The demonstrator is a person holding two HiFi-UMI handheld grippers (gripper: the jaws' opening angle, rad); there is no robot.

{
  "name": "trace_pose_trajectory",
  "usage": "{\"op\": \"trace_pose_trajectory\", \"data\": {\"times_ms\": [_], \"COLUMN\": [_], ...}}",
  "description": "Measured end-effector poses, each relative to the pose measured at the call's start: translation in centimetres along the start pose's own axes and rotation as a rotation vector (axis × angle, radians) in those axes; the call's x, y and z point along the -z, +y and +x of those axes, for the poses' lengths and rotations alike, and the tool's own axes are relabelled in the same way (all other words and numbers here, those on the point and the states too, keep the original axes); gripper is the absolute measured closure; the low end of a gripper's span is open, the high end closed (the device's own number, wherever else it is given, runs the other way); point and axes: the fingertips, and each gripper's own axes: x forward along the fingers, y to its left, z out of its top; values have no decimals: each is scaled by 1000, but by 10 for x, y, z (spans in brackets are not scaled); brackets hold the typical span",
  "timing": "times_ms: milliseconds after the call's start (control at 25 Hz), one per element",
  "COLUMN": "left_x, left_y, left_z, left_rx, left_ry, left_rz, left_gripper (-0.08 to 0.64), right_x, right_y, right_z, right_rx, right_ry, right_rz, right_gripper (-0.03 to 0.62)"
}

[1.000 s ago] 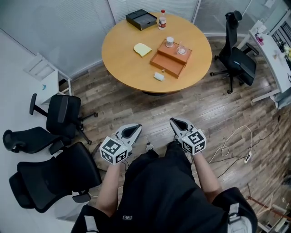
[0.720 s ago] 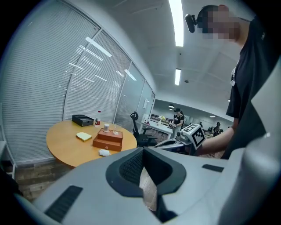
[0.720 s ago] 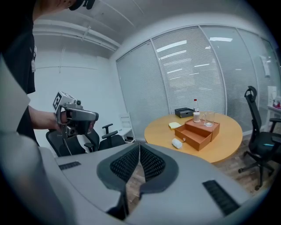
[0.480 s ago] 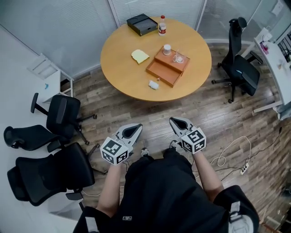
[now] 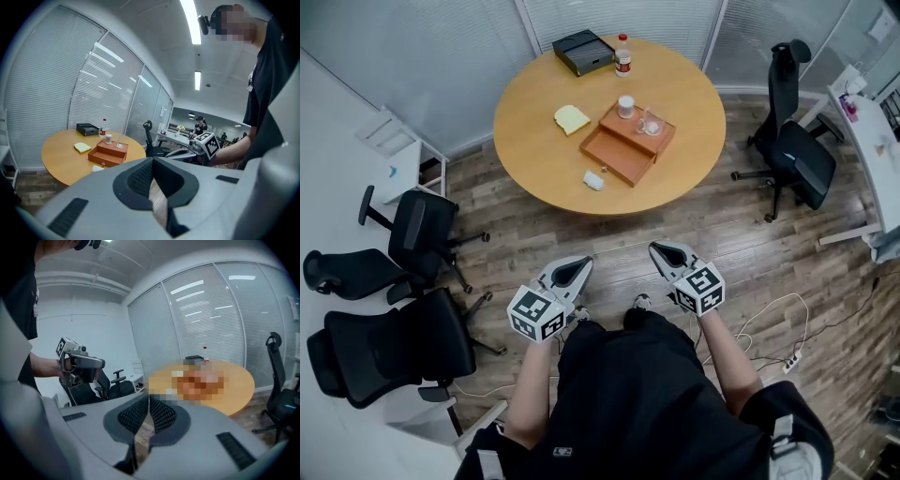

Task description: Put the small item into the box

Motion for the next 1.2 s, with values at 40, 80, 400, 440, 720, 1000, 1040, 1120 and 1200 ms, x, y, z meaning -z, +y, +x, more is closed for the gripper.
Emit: {"op": "trace_pose_trajectory", "data": {"times_ms": [40, 80, 400, 440, 720, 1000, 1040, 1120, 1200], "left_x": [1, 3, 11, 9, 0, -11, -16, -26, -34], "left_y": [-6, -12, -24, -23, 2, 44, 52, 67, 82], "left_z": [6, 11, 30, 30, 37, 47, 49, 51, 54], "left_rx": [1, 3, -20, -25, -30, 14, 19, 31, 45], "left_ry": [0, 1, 3, -1, -20, -15, -17, -20, -20], "left_rz": [-2, -2, -41, -44, -64, -67, -63, -54, -47], "left_gripper": [555, 555, 555, 554, 555, 555, 555, 554, 554], "right_x": [3, 5, 4, 4, 1, -14, -18, -26, -33], "right_y": [-6, -12, -37, -38, -47, -56, -58, -61, -65], "right_z": [-5, -9, -22, -23, -10, 21, 26, 35, 44], "right_rx": [0, 0, 4, 6, 15, 53, 61, 76, 93], "right_ry": [4, 7, 0, 0, 15, 21, 20, 18, 14], "right_rz": [0, 0, 9, 12, 19, 26, 27, 29, 32], "right_gripper": [586, 586, 586, 586, 586, 586, 586, 586, 586]}}
